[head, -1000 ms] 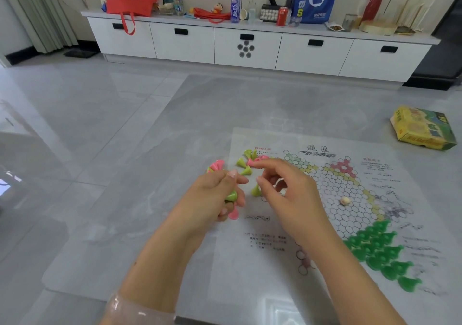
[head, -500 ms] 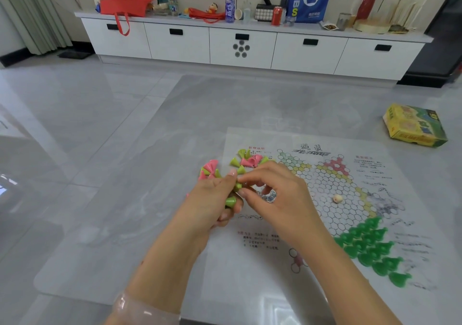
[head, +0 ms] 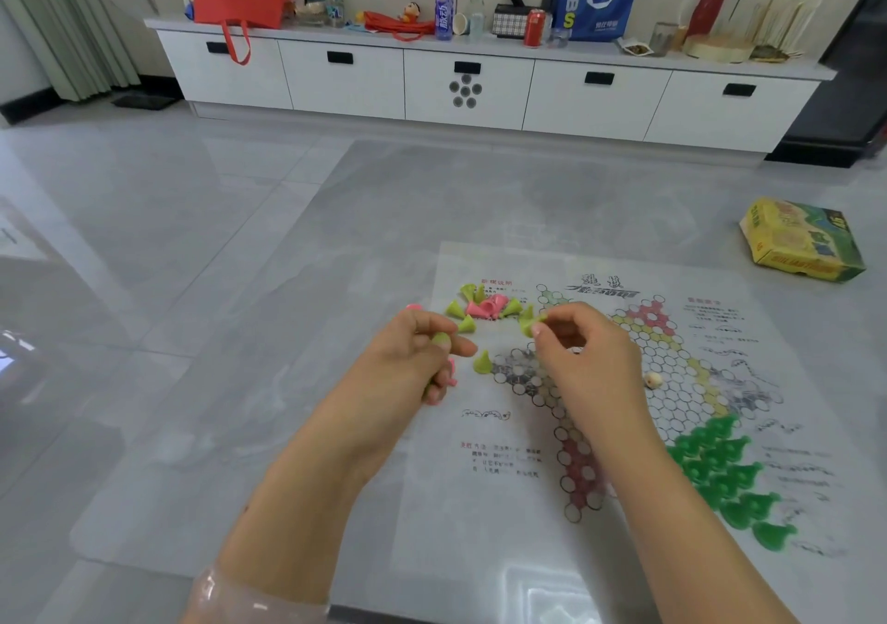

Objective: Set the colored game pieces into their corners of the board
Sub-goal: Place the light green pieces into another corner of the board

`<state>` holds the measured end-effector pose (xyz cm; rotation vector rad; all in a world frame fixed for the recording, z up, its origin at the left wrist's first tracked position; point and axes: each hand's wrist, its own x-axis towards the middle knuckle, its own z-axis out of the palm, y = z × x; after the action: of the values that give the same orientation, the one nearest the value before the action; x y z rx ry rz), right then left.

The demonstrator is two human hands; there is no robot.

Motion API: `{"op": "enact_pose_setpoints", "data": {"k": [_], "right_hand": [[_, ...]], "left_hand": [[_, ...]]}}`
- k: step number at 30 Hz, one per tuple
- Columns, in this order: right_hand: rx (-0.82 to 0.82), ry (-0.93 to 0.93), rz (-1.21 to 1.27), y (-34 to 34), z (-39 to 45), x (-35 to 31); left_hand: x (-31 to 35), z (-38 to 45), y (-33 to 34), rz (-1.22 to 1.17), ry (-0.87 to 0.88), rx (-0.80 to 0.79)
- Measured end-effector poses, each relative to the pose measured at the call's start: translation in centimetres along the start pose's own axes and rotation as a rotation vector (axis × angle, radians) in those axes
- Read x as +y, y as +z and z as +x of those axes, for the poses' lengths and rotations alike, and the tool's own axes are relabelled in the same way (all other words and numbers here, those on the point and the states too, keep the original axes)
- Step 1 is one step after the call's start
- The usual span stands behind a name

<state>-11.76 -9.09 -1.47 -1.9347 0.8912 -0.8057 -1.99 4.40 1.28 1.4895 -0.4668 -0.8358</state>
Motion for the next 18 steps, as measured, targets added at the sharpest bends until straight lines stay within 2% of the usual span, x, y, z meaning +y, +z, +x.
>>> {"op": "enact_pose_setpoints", "data": {"k": [5, 9, 13, 18], "right_hand": [[-0.060, -0.021, -0.240, 1.0, 0.1, 0.5], [-0.081, -0.078, -0.360, 1.7, 0.2, 0.9], [-0.101, -0.108, -0.418, 2.1, 0.3, 1.1], [-0.118, -0.120, -0.451, 2.2, 0.3, 1.2]], "left_hand": [[0.4, -0.3, -0.6, 0.073, 0.031, 0.006], [0.8, -0.3, -0.8, 0.084, 0.046, 0.071], [0.9, -0.2, -1.0, 0.014, 0.027, 0.092], [0.8, 0.0, -1.2, 0.038, 0.004, 0.125]]}}
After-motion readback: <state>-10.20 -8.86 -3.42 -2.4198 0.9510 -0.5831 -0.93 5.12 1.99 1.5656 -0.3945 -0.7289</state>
